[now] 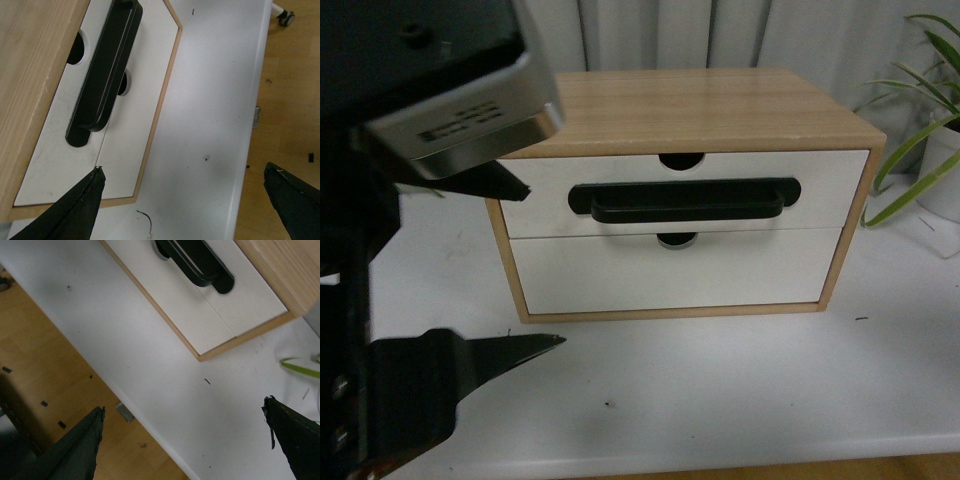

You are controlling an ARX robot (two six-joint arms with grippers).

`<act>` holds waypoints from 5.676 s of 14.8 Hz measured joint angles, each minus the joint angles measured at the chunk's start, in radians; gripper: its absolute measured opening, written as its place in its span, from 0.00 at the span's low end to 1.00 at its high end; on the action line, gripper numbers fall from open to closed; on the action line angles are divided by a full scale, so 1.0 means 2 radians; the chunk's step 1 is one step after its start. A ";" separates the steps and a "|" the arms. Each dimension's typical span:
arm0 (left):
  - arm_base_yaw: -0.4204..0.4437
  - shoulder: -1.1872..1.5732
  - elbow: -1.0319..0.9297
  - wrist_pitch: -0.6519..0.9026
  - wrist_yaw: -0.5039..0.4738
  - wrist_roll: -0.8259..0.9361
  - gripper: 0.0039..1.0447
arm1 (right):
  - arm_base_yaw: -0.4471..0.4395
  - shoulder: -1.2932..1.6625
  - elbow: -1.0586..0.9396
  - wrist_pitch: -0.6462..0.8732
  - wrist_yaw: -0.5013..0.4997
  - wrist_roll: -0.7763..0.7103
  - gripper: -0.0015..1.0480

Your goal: Pull drawer

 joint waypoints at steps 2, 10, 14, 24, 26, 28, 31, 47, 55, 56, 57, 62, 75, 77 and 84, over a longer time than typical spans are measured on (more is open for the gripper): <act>-0.017 0.067 0.065 -0.017 -0.003 0.014 0.94 | 0.034 0.074 0.056 -0.005 0.001 -0.022 0.94; -0.027 0.238 0.206 -0.047 -0.071 0.081 0.94 | 0.091 0.312 0.250 -0.013 0.030 -0.067 0.94; -0.026 0.274 0.235 -0.052 -0.095 0.111 0.94 | 0.098 0.344 0.286 -0.019 0.012 -0.056 0.94; -0.014 0.283 0.233 -0.047 -0.083 0.124 0.94 | 0.106 0.364 0.286 0.009 -0.038 -0.018 0.94; -0.010 0.283 0.233 -0.047 -0.078 0.125 0.94 | 0.103 0.355 0.276 0.008 -0.043 -0.014 0.94; -0.010 0.283 0.233 -0.047 -0.078 0.126 0.94 | 0.103 0.340 0.275 -0.016 -0.043 -0.025 0.94; -0.013 0.283 0.233 -0.047 -0.080 0.126 0.94 | 0.103 0.344 0.275 -0.024 -0.028 -0.044 0.94; -0.017 0.226 0.180 -0.125 -0.031 0.224 0.94 | 0.108 0.313 0.215 -0.097 -0.039 -0.119 0.94; -0.020 0.135 0.098 -0.147 -0.010 0.264 0.94 | 0.134 0.235 0.127 -0.093 -0.034 -0.103 0.94; -0.020 0.127 0.092 -0.141 -0.009 0.257 0.94 | 0.134 0.231 0.120 -0.082 -0.036 -0.090 0.94; -0.020 0.111 0.081 -0.123 -0.002 0.238 0.94 | 0.133 0.221 0.111 -0.062 -0.049 -0.065 0.94; 0.070 -0.140 -0.031 0.031 0.070 0.024 0.94 | 0.017 -0.035 -0.009 0.130 -0.069 0.125 0.94; 0.393 -0.360 -0.255 0.084 0.124 -0.427 0.94 | -0.237 -0.389 -0.286 0.253 0.160 0.412 0.94; 0.352 -0.394 -0.310 0.222 0.032 -0.441 0.77 | -0.247 -0.412 -0.316 0.299 0.016 0.421 0.72; 0.184 -0.530 -0.360 0.162 -0.161 -0.451 0.01 | -0.063 -0.575 -0.383 0.196 0.163 0.424 0.02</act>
